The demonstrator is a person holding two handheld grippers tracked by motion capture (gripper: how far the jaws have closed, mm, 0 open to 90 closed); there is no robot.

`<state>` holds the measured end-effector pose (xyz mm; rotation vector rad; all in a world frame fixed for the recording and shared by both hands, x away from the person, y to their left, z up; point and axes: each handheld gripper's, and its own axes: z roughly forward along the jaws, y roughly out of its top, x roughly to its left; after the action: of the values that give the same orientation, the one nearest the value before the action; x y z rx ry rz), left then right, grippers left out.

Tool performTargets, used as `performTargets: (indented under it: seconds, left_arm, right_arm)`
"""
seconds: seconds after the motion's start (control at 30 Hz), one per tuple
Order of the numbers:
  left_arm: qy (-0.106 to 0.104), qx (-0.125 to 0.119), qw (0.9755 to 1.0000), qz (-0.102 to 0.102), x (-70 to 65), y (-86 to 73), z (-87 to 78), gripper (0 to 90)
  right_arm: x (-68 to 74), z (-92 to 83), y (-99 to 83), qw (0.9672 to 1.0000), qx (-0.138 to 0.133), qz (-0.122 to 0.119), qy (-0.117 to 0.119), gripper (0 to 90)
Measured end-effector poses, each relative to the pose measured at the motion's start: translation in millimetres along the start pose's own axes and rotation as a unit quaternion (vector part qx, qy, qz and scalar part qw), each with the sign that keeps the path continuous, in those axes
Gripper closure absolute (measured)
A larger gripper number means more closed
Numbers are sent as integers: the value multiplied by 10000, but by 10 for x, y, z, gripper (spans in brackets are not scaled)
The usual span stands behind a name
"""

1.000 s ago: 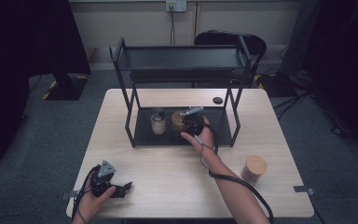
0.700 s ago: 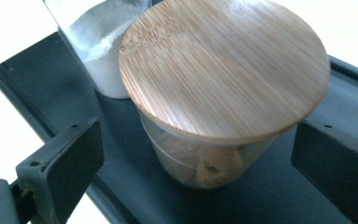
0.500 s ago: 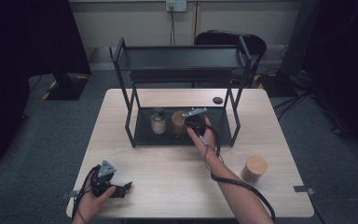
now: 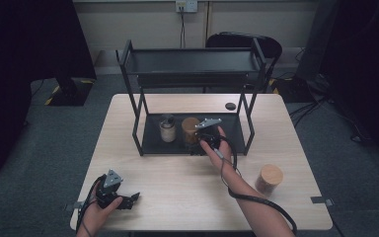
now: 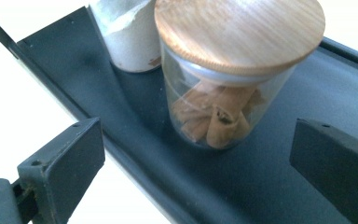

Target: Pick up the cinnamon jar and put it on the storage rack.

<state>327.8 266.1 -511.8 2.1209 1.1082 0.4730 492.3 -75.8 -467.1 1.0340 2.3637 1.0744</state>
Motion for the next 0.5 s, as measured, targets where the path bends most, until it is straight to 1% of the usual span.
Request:
performTargets:
  seconds: [0.5]
  left_arm:
    - [0,-1,10000,1,0,0,0,0]
  right_arm:
    - [7,-245,-91,10000,11,-41,31,31]
